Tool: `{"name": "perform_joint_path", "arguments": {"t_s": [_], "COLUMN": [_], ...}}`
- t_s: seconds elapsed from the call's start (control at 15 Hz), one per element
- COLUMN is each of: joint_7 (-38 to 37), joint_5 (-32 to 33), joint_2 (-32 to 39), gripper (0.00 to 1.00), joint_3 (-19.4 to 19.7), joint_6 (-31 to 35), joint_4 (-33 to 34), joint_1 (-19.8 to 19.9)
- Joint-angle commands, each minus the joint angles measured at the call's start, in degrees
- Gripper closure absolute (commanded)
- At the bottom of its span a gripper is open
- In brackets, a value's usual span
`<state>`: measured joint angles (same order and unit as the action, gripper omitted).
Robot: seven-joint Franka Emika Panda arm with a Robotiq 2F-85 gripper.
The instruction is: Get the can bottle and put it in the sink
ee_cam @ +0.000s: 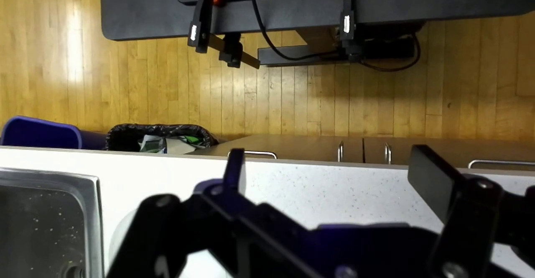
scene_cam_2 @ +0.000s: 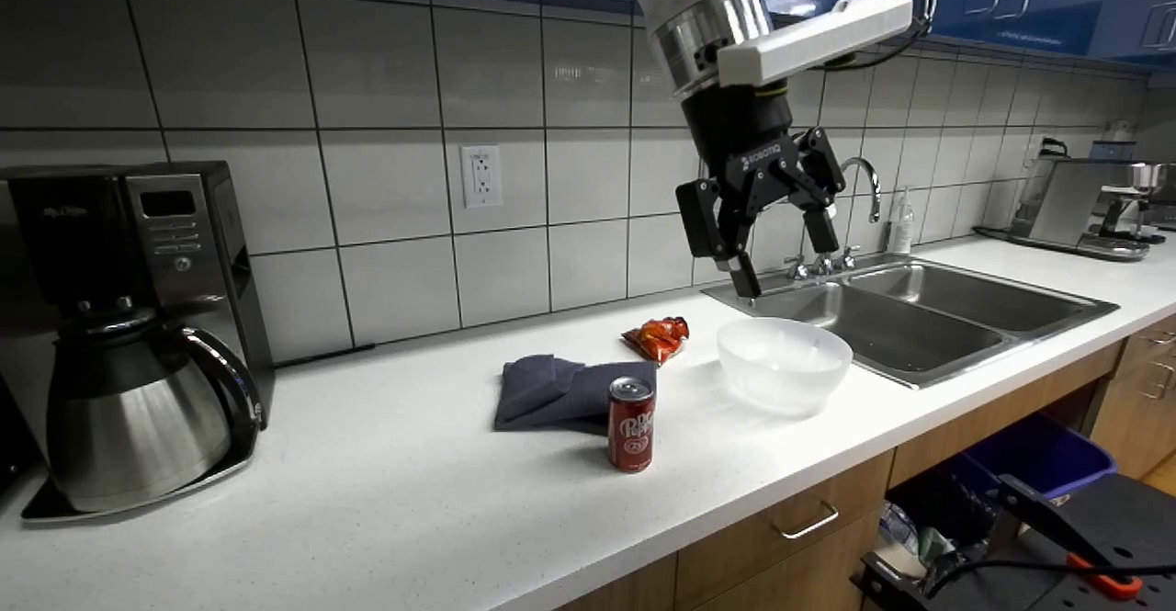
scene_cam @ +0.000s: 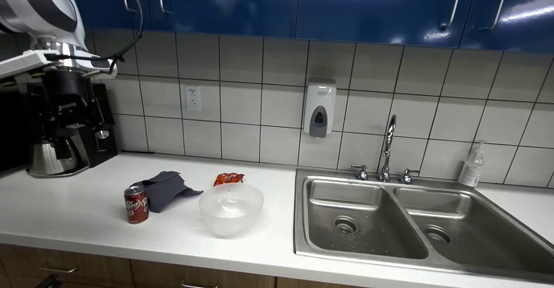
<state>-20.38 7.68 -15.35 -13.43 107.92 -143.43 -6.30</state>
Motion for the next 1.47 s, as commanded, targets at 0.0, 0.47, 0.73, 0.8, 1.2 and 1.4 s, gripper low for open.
{"name": "perform_joint_path", "arguments": {"t_s": [0.0, 0.47, 0.73, 0.8, 1.2, 1.4], "joint_7": [-0.3, -0.1, -0.9, -0.9, -0.2, 0.9], "joint_5": [0.6, 3.6, 5.4, 5.7, 5.2, 3.6], "joint_2": [3.7, 13.8, 21.8, 23.9, 34.2, 36.3], "gripper": [0.00, 0.00, 0.00, 0.00, 0.00, 0.00], "joint_3": [1.3, 3.7, 5.4, 5.9, 9.1, 9.4], "joint_6": [5.9, 19.0, 25.4, 26.8, 31.6, 32.2], "joint_4": [0.6, 2.3, 4.8, 5.9, 13.3, 15.5], "joint_1": [0.3, 0.7, 0.1, -0.1, -2.0, -2.8]}}
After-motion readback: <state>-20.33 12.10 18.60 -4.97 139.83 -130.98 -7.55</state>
